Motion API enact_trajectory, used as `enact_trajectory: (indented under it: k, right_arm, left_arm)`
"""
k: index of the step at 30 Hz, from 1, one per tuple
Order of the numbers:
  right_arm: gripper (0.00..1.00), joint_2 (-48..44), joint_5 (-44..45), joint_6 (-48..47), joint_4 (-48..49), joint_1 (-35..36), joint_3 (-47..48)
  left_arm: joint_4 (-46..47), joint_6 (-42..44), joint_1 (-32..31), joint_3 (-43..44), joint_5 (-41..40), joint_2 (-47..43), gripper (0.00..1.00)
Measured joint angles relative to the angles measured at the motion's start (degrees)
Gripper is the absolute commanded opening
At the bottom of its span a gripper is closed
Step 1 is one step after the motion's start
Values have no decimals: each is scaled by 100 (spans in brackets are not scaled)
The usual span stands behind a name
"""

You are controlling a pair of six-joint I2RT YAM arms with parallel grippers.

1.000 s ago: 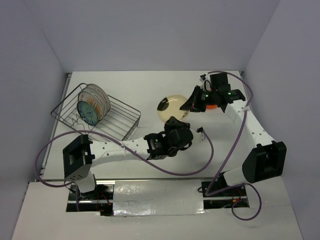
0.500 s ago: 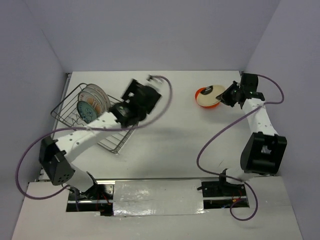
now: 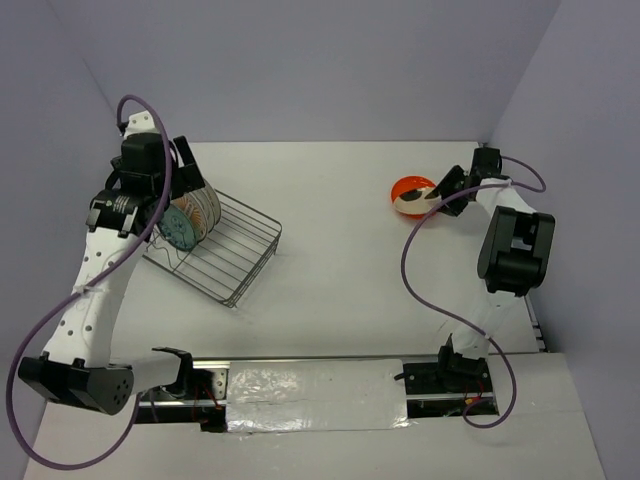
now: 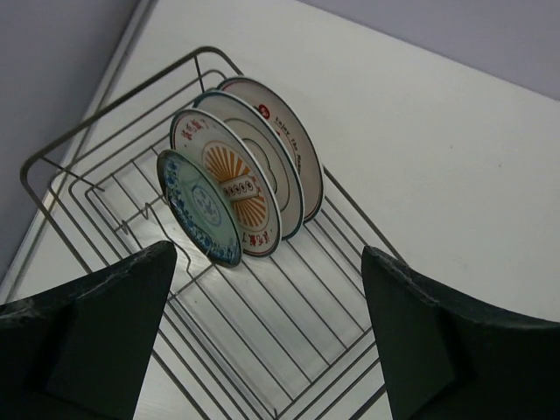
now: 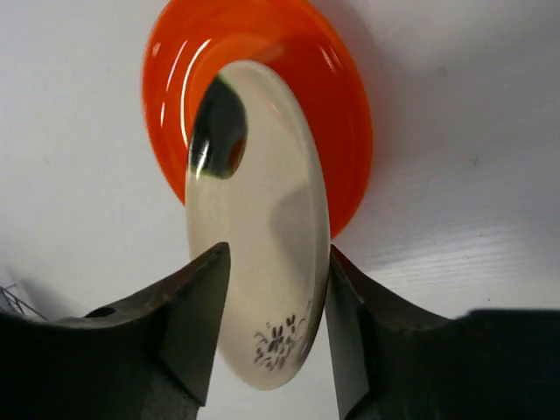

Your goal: Unload the plates from the dish rack

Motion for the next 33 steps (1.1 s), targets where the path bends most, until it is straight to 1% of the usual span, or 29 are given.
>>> enact_trajectory:
  k: [3,7,8,10,11,13,16,18,19,20,21,24,25,26,29,30,33]
  right_arm:
    - [62,120,201,-66,-48,2,177]
    - [66,262,658,-61,-426,17,496]
    - [71,319,800,-63,-570,28,634]
    - [73,474,1207,-79,-946,59,1060]
    - [80,551,1467,-109,-1119,92,1285]
    - [80,695,1810,-188,-1550,175,1821]
    - [80,992,1952,-337,-2236,302,2822]
    - [80,1062,2009,-407,-2472,391,3169]
    - [80,966,2048,-428,-2555,439,3143]
    - [80,798,2100,-431,-2553,501,2924]
    - [80,509,2153,-433,-2518,584,2527]
    - [80,-627,2212,-448,-2535,1008,1379]
    - [80,-1025,2210,-457,-2599,1237,1185]
    - [80,-1408,2194,-472,-2618,1506,1121]
    - [80,-2127,2070,-535,-2522,2149,1211]
    - [80,-2304,2037,-555,-2514,2288,1231]
    - [80,-2618,1991,-560,-2507,2494,1180]
  left_arm:
    - [-205,-50,144,-15,334,120,99]
    - [-308,-59,243,-197,785,264,99]
    - [-337,-59,251,-243,874,293,99]
    - [-376,-81,260,-308,1019,339,100]
    - [-420,-105,260,-317,1054,369,99]
    - [-490,-216,260,-317,1056,452,100]
    - [-686,-426,262,-310,905,632,99]
    - [-846,-649,267,-302,717,752,98]
    - [-942,-776,269,-302,590,793,96]
    - [-1019,-890,275,-302,507,813,94]
    - [-1082,-1032,289,-302,409,817,89]
    - [-1097,-1381,369,-302,240,822,83]
    - [-1078,-1471,424,-302,216,844,81]
    - [-1043,-1585,483,-302,199,870,76]
    - [-876,-1764,645,-302,125,1019,67]
    - [-804,-1843,715,-304,122,1097,62]
    - [-428,-1926,901,-503,210,1292,58]
